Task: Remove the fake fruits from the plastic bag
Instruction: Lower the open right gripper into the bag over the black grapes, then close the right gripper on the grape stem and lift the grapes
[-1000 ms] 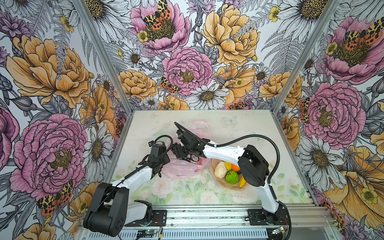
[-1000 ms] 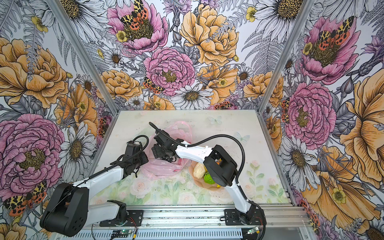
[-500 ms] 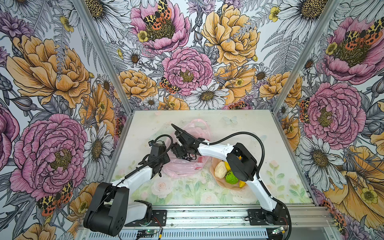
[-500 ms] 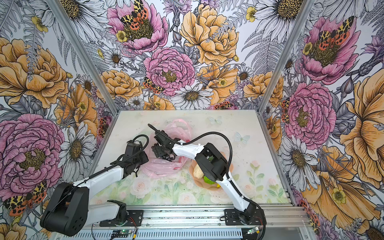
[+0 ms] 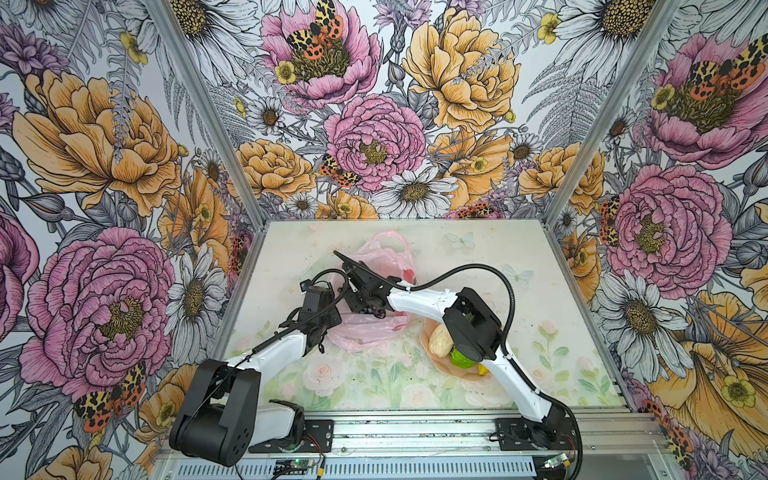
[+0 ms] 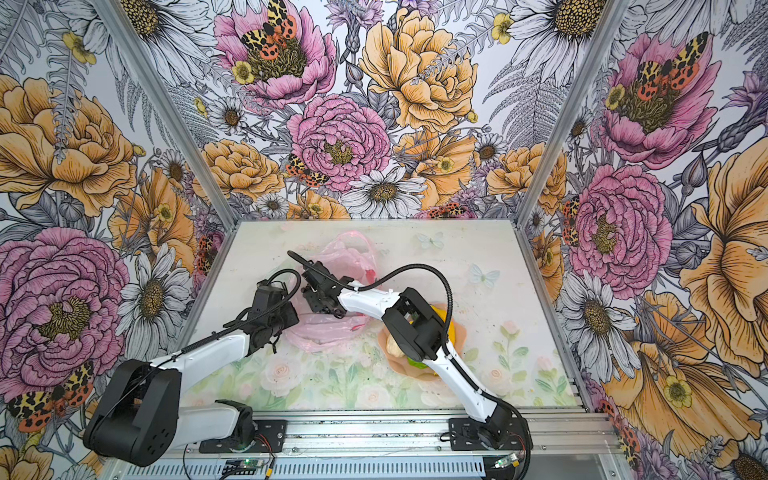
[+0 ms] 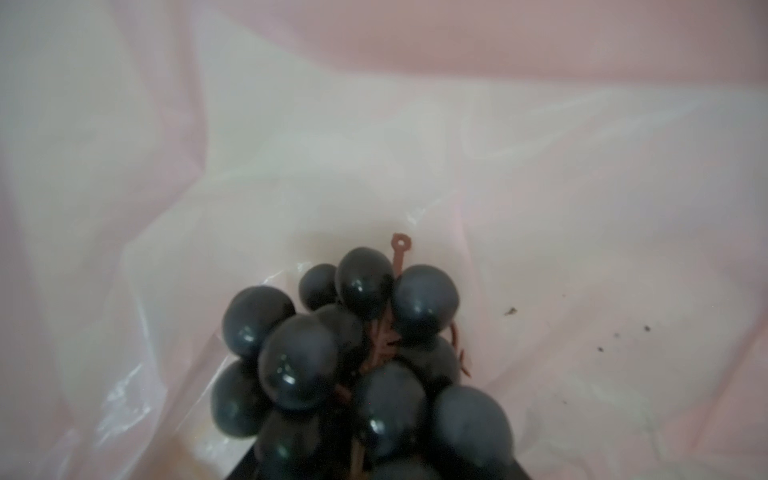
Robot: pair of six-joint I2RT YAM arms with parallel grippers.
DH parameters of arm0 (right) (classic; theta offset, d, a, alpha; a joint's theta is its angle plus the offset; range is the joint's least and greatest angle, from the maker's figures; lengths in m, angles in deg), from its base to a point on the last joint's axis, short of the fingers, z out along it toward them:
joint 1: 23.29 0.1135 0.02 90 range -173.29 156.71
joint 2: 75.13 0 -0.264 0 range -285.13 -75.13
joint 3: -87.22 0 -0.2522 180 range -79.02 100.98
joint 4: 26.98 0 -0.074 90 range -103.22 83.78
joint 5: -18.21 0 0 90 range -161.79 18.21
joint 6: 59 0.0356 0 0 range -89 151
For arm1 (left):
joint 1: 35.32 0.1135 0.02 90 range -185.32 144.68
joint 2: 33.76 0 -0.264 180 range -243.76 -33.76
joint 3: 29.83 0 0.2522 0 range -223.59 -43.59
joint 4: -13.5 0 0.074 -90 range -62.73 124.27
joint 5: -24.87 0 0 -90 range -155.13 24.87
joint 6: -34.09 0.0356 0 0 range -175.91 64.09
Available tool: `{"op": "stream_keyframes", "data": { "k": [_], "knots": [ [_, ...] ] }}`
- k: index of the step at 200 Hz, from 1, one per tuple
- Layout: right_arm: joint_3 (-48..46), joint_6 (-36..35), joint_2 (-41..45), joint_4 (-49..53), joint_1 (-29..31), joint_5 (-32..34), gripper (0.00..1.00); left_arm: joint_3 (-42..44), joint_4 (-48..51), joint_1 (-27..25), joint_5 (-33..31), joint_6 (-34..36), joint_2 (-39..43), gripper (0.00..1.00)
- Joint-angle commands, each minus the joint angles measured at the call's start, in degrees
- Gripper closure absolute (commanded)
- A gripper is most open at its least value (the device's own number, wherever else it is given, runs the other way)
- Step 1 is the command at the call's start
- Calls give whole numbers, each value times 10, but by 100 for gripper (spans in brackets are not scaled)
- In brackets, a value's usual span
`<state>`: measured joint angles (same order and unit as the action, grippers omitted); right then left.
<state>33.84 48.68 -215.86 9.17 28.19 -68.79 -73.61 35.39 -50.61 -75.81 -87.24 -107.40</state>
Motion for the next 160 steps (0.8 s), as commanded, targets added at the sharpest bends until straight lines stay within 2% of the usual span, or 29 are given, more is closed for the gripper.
{"op": "stream_keyframes", "data": {
  "k": [1,14,45,160],
  "knots": [
    [13,-9,0,19,7,16,55,-17,-7,-7,-4,10,0,90],
    [11,-10,13,19,8,15,60,-18,-7,-6,-4,11,-1,89],
    [7,-16,37,18,11,16,63,-18,-6,-5,-5,10,-1,89],
    [-30,-23,102,18,21,3,66,-9,-5,16,3,4,18,89]
  ]
}}
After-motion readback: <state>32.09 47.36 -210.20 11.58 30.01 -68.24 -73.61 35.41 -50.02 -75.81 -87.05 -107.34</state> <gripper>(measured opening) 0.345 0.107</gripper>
